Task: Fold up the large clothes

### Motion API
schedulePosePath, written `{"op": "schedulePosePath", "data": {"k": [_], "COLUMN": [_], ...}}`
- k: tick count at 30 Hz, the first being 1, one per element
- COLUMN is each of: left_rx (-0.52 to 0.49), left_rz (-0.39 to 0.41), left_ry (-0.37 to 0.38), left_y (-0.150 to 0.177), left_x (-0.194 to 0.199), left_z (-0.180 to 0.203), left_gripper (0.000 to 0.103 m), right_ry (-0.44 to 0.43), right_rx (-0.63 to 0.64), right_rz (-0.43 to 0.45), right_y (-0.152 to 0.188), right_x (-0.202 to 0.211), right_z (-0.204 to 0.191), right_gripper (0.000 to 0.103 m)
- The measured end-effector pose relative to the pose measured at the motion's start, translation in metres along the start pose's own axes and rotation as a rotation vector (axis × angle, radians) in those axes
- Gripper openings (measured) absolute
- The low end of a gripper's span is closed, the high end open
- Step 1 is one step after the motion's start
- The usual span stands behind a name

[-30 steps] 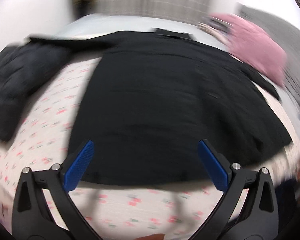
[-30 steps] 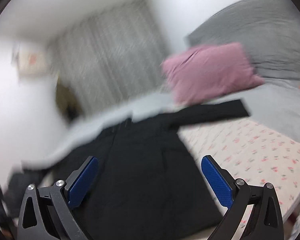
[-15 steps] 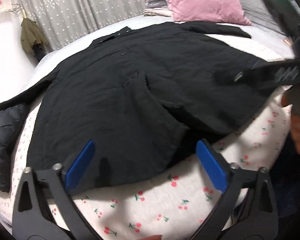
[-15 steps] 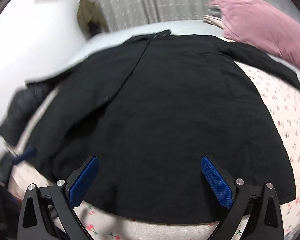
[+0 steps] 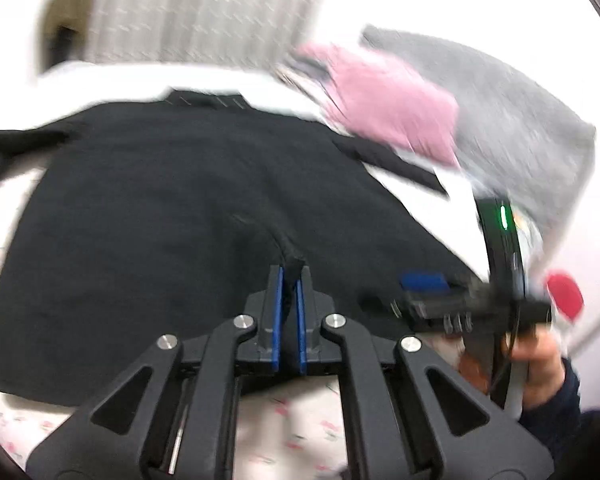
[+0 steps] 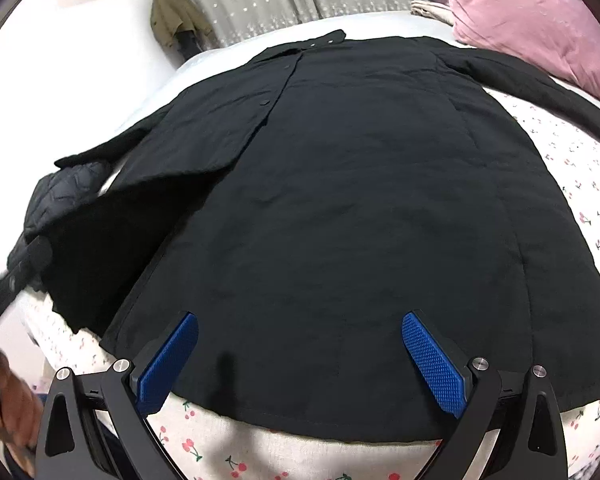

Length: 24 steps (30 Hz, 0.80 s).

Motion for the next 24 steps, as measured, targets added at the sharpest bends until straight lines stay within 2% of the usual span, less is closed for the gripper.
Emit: {"op": "schedulePosePath", "data": {"k": [1, 3, 5, 6, 8, 9, 11, 12, 13, 15, 17, 18, 20, 21, 24], "left_rx": [-0.021, -0.018, 0.024, 0.068, 0.178, 0.217, 0.297, 0.331, 0.353, 0.416, 0.497, 0.547, 0.641, 0.682, 0.731], "left_rz": [-0.071, -0.191, -0.256, -0.26, -0.211, -0.183, -0.088, -0.038, -0.013, 0.004, -0.01, -0.016, -0.032, -0.042, -0.076], "left_ry": [0.02, 0.07, 0.124, 0.139, 0.147, 0.137, 0.042, -0.081, -0.178, -0.368, -0.484, -0.506, -0.479, -0.447, -0.357], "left_y": [0.012, 0.034, 0.045, 0.044, 0.036, 0.03, 0.019, 0.017, 0.017, 0.023, 0.034, 0.043, 0.058, 0.065, 0.08], "left_x": [-0.014, -0.035, -0.043, -0.041, -0.023, -0.015, 0.013, 0.031, 0.045, 0.069, 0.086, 0.093, 0.096, 0.096, 0.083], "left_z": [0.01, 0.019, 0.017, 0.009, -0.017, -0.031, -0.07, -0.097, -0.116, -0.16, -0.196, -0.21, -0.227, -0.232, -0.227], "left_gripper": [0.019, 0.03, 0.034, 0.034, 0.035, 0.041, 0.056, 0.066, 0.07, 0.07, 0.07, 0.07, 0.07, 0.07, 0.07], "right_ry": [-0.002, -0.005, -0.013, -0.019, -0.046, -0.057, -0.071, -0.072, -0.062, -0.005, 0.046, 0.07, 0.087, 0.073, -0.009], "right_rx": [-0.024, -0.076, -0.146, -0.189, -0.253, -0.279, -0.341, -0.376, -0.401, -0.457, -0.498, -0.508, -0.542, -0.565, -0.669], "right_rz": [0.008, 0.026, 0.05, 0.064, 0.076, 0.083, 0.114, 0.14, 0.163, 0.232, 0.295, 0.311, 0.316, 0.298, 0.209], "right_y": [-0.001, -0.003, -0.006, -0.008, -0.009, -0.01, -0.011, -0.012, -0.012, -0.013, -0.013, -0.012, -0.008, -0.006, 0.007], "right_x": [0.002, 0.006, 0.013, 0.017, 0.023, 0.025, 0.034, 0.04, 0.046, 0.063, 0.081, 0.087, 0.094, 0.091, 0.076], "right_z": [0.005, 0.015, 0.029, 0.039, 0.054, 0.061, 0.076, 0.087, 0.095, 0.119, 0.142, 0.151, 0.172, 0.177, 0.195], "right_gripper": [0.103, 0.103, 0.103, 0.103, 0.103, 0.103, 0.103, 0.103, 0.103, 0.103, 0.103, 0.102, 0.099, 0.098, 0.084]}}
Point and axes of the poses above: each gripper's, at about its wrist camera, not at the fingertips, and x roughly against the way its jaws point, z to its right, y to its underside, the point moved 6 cm from there along -x, roughly the way its jaws point
